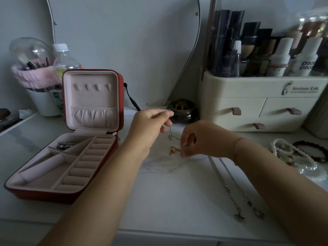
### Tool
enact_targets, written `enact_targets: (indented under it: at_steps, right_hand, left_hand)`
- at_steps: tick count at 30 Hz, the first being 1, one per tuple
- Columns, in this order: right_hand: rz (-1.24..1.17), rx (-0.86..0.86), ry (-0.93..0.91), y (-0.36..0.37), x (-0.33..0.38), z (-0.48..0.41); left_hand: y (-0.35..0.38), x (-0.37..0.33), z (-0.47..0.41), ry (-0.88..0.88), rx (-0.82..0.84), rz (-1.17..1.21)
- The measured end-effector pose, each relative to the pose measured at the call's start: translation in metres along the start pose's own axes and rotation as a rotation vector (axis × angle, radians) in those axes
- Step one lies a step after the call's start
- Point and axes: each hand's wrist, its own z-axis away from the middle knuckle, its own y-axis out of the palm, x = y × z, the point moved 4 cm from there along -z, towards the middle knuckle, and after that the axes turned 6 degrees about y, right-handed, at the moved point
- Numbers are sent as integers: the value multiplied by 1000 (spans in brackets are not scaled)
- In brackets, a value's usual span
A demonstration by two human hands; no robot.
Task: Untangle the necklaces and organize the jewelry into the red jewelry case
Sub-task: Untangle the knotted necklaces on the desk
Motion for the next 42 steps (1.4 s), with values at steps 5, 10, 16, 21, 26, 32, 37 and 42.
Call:
enact_targets:
  at_steps: [5, 10, 16, 21, 26, 32, 37, 42]
  right_hand:
    - [54, -42, -59, -4, 3, 1]
    - [10, -81, -44, -8, -1, 0]
    - [-330, -171, 61, -21, -10, -2]
    - [-472, -219, 77, -27, -13, -1]
    - [-544, -202, 38, -31, -13, 1]
    - [-385, -64, 101, -22, -16, -1]
    - [-464, -2, 167, -21, -15, -2]
    - [-675, 7, 232, -20, -18, -2]
  left_hand:
    - [4, 4, 4, 80, 67, -489]
    - [6, 6, 5, 49, 135, -535]
    - [18, 8, 11, -8, 391, -413]
    - [22, 10, 11, 73, 411, -590]
    - [21, 11, 9, 94, 413, -614]
    - [16, 7, 5, 14, 312, -227]
    - [12, -3, 4, 4, 264, 46]
    - [9, -8, 3, 47, 218, 102]
